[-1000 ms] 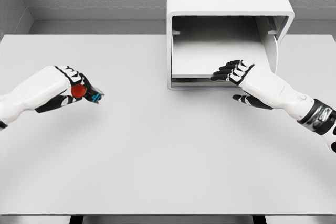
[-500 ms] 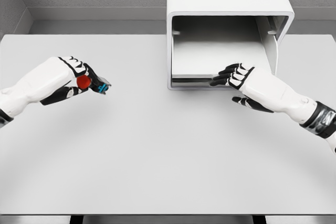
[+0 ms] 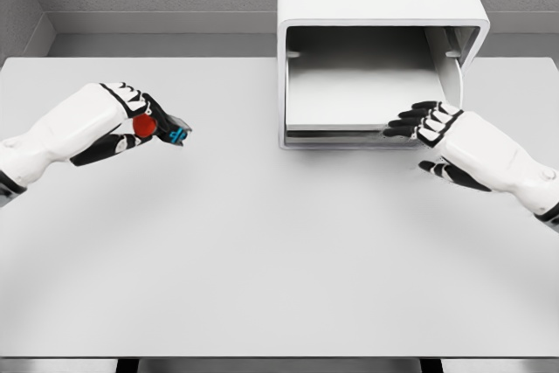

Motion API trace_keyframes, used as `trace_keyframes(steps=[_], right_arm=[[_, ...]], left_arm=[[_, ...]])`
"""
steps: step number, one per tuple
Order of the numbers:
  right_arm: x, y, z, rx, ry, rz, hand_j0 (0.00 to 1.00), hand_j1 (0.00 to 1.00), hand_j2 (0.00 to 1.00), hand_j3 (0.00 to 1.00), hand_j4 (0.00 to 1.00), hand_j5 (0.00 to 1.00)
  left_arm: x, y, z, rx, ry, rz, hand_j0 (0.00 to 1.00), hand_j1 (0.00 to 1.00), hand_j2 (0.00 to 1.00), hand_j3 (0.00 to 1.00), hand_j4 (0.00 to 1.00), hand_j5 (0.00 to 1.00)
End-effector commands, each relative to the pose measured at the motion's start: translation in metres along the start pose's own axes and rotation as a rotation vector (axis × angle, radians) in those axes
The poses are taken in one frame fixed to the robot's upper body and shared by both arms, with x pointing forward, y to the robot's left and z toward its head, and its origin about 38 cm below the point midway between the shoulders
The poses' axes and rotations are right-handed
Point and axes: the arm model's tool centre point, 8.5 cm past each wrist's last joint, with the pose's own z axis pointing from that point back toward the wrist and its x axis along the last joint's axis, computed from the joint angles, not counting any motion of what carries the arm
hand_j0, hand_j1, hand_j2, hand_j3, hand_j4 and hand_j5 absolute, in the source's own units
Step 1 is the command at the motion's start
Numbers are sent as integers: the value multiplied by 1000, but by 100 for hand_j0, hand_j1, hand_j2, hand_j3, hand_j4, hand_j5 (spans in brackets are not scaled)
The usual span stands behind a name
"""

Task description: Slide open multi-storey tabletop storage cabinets and put open load switch and slide close multi-storey tabletop storage cabinets

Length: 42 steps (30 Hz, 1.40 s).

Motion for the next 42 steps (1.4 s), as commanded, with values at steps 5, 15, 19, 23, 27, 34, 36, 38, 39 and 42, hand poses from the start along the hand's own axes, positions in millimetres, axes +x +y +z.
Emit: trace_keyframes(steps=[5, 15, 19, 23, 27, 34, 36, 38, 39, 42], right_arm=[[-12, -20, 14, -44, 53, 32, 78, 78, 78, 78, 78, 78], [-28, -28, 41, -30, 132, 51, 65, 65, 65, 65, 65, 65], [-41, -26, 52, -4, 176, 44, 65, 65, 65, 65, 65, 65], [-50, -25, 60, 11, 203, 47, 66, 66, 66, 66, 66, 66], [-57, -21, 66, 21, 232, 36, 67, 67, 67, 67, 67, 67], [-59, -19, 68, 24, 242, 33, 67, 67, 67, 67, 67, 67], [-60, -18, 69, 26, 246, 31, 67, 67, 67, 67, 67, 67], [-60, -18, 69, 26, 246, 31, 67, 67, 67, 67, 67, 67], [-60, -18, 70, 26, 247, 31, 67, 67, 67, 67, 67, 67], [-60, -18, 70, 27, 247, 32, 67, 67, 67, 67, 67, 67]], left_arm=[[4, 3, -10, 29, -25, 13, 46, 46, 46, 46, 46, 46], [15, 4, -30, 51, -77, 22, 46, 46, 46, 46, 46, 46], [20, 5, -39, 71, -99, 31, 46, 46, 46, 46, 46, 46], [23, 6, -45, 88, -112, 38, 46, 46, 46, 46, 46, 46], [26, 9, -51, 112, -124, 43, 46, 46, 46, 46, 46, 46], [38, 10, -69, 149, -165, 62, 46, 46, 46, 46, 46, 46], [41, 10, -72, 163, -172, 70, 46, 46, 46, 46, 46, 46], [42, 11, -75, 165, -178, 69, 46, 46, 46, 46, 46, 46], [44, 10, -77, 171, -183, 77, 46, 46, 46, 46, 46, 46], [48, 9, -82, 173, -196, 80, 46, 46, 46, 46, 46, 46]])
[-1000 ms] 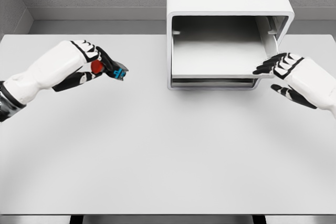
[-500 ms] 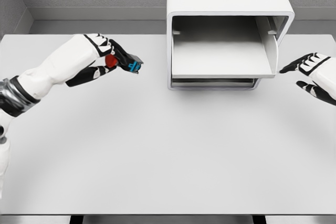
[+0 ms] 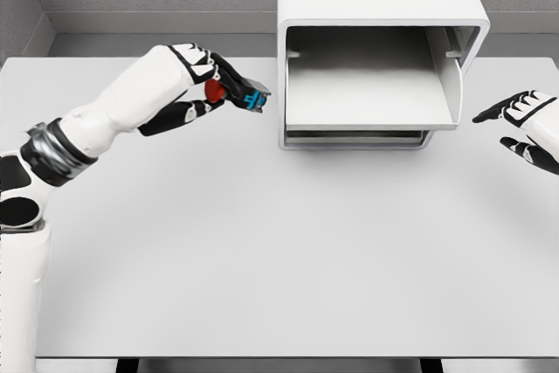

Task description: Slide open multi-storey tabletop storage cabinets and put open load switch and slide close multi-storey tabletop storage cabinets

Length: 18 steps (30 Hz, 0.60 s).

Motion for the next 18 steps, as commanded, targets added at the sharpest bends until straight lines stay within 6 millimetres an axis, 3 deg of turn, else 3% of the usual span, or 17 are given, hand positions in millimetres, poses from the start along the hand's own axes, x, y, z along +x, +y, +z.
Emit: trace_keyframes(steps=[1, 18], right_arm=[[-1, 0, 0, -2, 2, -4, 67, 67, 67, 67, 67, 67], [1, 7, 3, 10, 5, -19, 69, 69, 69, 69, 69, 69]], left_arm=[[4, -3, -6, 14, -13, 19, 46, 46, 46, 46, 46, 46], [23, -19, -46, 57, -42, 37, 46, 46, 46, 46, 46, 46]])
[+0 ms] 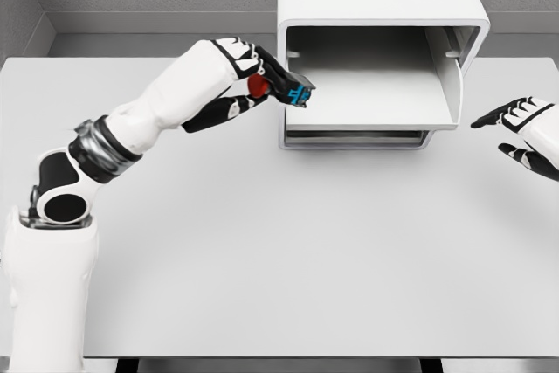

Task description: Slide open multi-storey tabletop storage cabinets and put open load switch and slide close multi-storey tabletop storage cabinets

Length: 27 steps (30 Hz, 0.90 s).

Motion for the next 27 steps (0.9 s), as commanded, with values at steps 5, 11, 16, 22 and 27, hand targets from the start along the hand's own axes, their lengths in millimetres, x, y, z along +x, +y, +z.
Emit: trace_keyframes(steps=[5, 11, 16, 22, 27], right_arm=[[1, 1, 0, -5, -1, -8, 69, 69, 69, 69, 69, 69], [2, 4, 0, 0, -1, -16, 69, 69, 69, 69, 69, 69], [-1, 13, 8, 22, 19, -30, 70, 70, 70, 70, 70, 70], [-3, 24, 17, 51, 39, -47, 71, 71, 71, 71, 71, 71], [-3, 24, 17, 49, 38, -48, 71, 71, 71, 71, 71, 71]], left_arm=[[5, -9, -14, 5, -1, 12, 46, 46, 46, 46, 46, 46], [3, -14, -23, -39, 12, -29, 46, 46, 46, 46, 46, 46], [-2, -17, -27, -53, 15, -21, 46, 46, 46, 46, 46, 46], [-7, -21, -36, -90, 23, -38, 46, 46, 46, 46, 46, 46], [-4, -26, -41, -105, 8, -33, 46, 46, 46, 46, 46, 46]])
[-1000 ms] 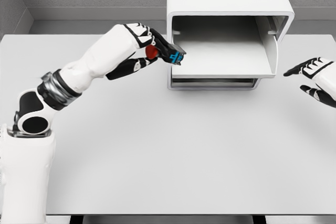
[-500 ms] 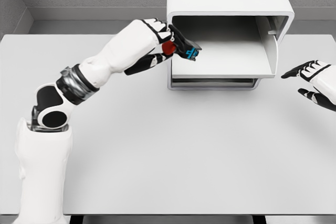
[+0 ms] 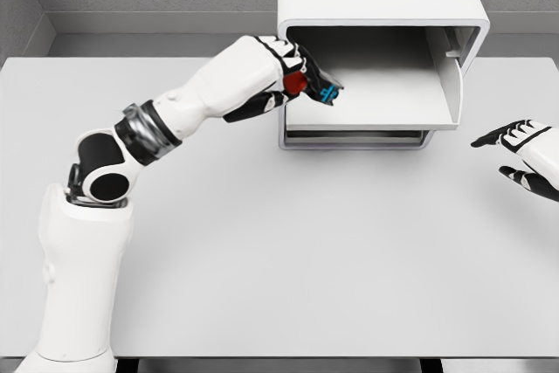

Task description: Slide open multi-storey tabletop storage cabinets and put open load switch and slide close multi-storey tabletop storage cabinets

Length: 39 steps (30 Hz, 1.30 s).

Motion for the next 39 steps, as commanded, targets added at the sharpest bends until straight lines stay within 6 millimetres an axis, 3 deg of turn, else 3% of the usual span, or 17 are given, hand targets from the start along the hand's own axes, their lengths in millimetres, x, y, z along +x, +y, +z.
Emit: trace_keyframes(steps=[1, 6, 11, 15, 20, 31, 39], right_arm=[[0, -1, 0, -4, 0, -4, 71, 71, 71, 71, 71, 71], [1, 4, 0, 3, -1, -13, 71, 71, 71, 71, 71, 71], [1, 25, 19, 7, 34, -53, 75, 75, 75, 75, 75, 75], [1, 26, 19, 6, 36, -56, 75, 75, 75, 75, 75, 75], [0, 26, 20, 6, 36, -56, 75, 75, 75, 75, 75, 75], [0, 24, 19, 2, 37, -55, 75, 75, 75, 75, 75, 75], [0, 24, 19, 2, 37, -55, 75, 75, 75, 75, 75, 75]], left_arm=[[0, -1, -1, -1, -3, 7, 46, 46, 46, 46, 46, 46], [1, -5, -8, -43, 5, -30, 46, 46, 46, 46, 46, 46], [4, -4, -16, -67, -4, -70, 43, 43, 43, 43, 43, 43], [3, 14, -23, -40, -16, -101, 43, 43, 43, 43, 43, 43], [-2, 17, -33, -53, -23, -104, 43, 43, 43, 43, 43, 43], [1, 8, -62, -126, -80, -101, 43, 43, 43, 43, 43, 43], [19, 1, -79, -169, -146, -128, 43, 43, 43, 43, 43, 43]])
